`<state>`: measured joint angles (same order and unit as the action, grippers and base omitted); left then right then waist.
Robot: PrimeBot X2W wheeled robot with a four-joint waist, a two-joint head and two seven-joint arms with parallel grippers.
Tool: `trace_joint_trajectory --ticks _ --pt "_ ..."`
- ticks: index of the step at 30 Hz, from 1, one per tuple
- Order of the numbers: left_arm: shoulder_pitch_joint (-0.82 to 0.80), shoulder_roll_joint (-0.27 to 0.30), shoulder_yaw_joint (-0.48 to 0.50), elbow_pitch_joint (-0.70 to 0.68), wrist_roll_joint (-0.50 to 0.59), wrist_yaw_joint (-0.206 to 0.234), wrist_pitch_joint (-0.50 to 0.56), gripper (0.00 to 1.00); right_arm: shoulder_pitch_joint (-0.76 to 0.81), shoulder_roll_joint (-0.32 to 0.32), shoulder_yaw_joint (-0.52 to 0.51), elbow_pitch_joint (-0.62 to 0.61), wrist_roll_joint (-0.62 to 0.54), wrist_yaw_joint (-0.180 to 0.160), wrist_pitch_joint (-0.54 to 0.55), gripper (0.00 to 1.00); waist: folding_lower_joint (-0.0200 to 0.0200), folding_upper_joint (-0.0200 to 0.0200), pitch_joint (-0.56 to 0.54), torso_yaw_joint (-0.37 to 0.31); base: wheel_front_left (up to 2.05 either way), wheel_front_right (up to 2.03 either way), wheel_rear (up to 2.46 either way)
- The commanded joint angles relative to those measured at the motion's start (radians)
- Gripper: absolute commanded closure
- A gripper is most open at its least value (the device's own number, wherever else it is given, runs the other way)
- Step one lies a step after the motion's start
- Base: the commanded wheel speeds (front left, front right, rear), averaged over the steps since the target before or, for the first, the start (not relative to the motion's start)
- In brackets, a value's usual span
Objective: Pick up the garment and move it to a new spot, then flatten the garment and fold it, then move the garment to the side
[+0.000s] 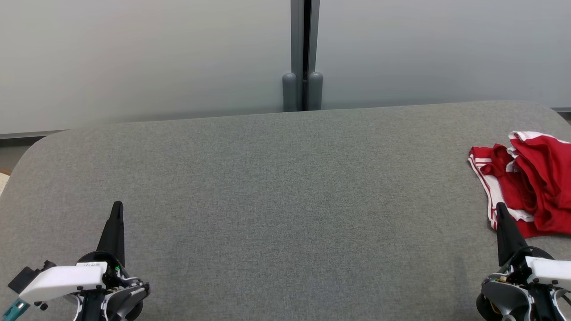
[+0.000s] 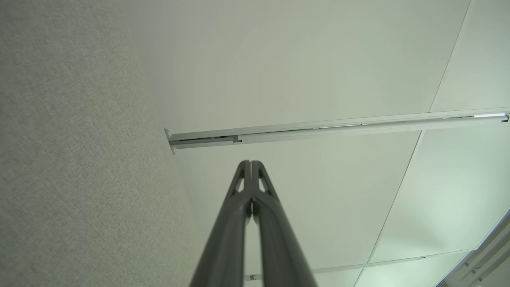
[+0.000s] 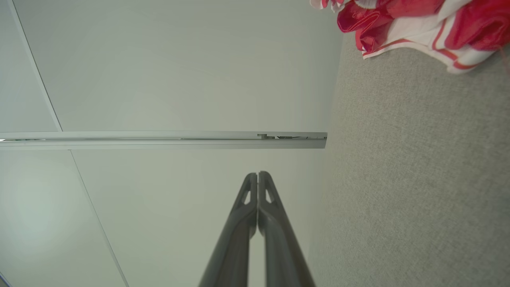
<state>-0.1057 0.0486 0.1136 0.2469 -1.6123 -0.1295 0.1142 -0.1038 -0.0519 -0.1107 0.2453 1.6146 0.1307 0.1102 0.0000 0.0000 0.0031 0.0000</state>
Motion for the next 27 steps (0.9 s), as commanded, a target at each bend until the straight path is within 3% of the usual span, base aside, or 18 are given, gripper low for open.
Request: trace_joint_trajectory --ticks 1,27 --pt "-0.008 0.002 0.004 -0.002 -0.001 -0.004 0.004 1.0 -0.011 -0.001 -0.001 0.001 0.002 0.0 0.003 1.0 0.0 0.0 0.0 0.0 0.0 0.0 0.0" --pt "-0.008 0.002 0.004 -0.002 -0.001 -0.004 0.004 1.0 -0.011 0.0 -0.003 0.001 0.0 0.0 0.005 1.0 0.0 0.0 0.0 0.0 0.0 0.0 0.0"
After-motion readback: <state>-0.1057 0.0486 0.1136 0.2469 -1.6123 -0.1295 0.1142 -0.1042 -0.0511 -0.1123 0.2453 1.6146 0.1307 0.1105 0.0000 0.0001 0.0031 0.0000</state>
